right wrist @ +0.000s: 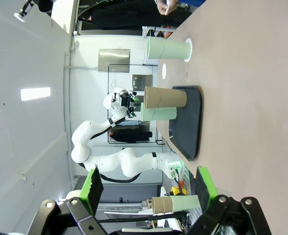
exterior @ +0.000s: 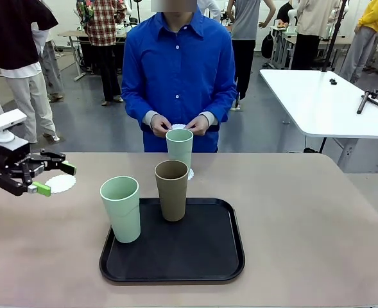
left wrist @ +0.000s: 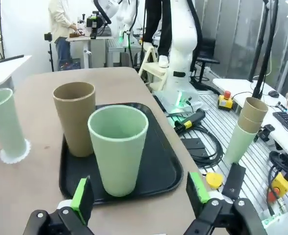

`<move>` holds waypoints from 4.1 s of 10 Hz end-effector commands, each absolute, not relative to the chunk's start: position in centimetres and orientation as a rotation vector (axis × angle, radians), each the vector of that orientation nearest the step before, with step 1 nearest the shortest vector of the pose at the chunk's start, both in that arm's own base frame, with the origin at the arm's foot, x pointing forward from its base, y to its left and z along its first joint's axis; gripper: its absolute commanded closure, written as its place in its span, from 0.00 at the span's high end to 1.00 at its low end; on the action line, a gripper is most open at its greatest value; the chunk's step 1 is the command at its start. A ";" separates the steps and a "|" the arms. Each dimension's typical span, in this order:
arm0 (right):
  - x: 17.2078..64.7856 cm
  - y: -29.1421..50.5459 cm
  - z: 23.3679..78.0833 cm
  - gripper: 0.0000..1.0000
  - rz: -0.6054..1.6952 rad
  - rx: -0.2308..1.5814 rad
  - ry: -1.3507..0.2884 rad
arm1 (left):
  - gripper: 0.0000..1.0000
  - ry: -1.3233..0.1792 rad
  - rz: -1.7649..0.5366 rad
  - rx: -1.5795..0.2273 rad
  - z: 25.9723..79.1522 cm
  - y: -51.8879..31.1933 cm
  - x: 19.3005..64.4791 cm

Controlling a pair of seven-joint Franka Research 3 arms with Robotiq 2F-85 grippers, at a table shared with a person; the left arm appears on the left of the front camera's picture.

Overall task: Place coasters on the table and set cups on them.
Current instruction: Take one Reusable plastic cup from the Flat Tray and place it on a coaster set by the human.

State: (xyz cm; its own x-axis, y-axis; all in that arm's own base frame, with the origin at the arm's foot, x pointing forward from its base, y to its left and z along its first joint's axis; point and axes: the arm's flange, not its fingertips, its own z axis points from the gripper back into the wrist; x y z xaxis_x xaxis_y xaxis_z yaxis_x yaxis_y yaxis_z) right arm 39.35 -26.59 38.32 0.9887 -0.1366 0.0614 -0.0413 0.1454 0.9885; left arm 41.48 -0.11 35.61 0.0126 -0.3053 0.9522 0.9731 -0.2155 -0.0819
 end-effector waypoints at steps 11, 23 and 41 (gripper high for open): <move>39.4 -26.7 38.4 1.00 -0.077 1.423 -0.143 | 1.00 -0.803 -1.424 -1.051 30.4 -1.7 42.6; 39.4 -26.7 38.4 1.00 -0.077 1.423 -0.143 | 1.00 -0.975 -1.348 -1.147 25.9 -6.7 41.2; 39.4 -26.7 38.4 1.00 -0.077 1.423 -0.143 | 1.00 -0.958 -1.421 -1.311 21.2 -12.3 42.3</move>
State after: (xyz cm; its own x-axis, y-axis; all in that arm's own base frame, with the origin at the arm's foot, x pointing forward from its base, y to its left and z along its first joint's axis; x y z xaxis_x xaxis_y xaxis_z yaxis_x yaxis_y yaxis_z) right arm 39.34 -26.61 38.32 0.9886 -0.1371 0.0615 -0.0414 0.1451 0.9885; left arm 41.95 -11.55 21.85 0.0559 -0.1436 0.9881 0.9647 -0.2473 -0.0906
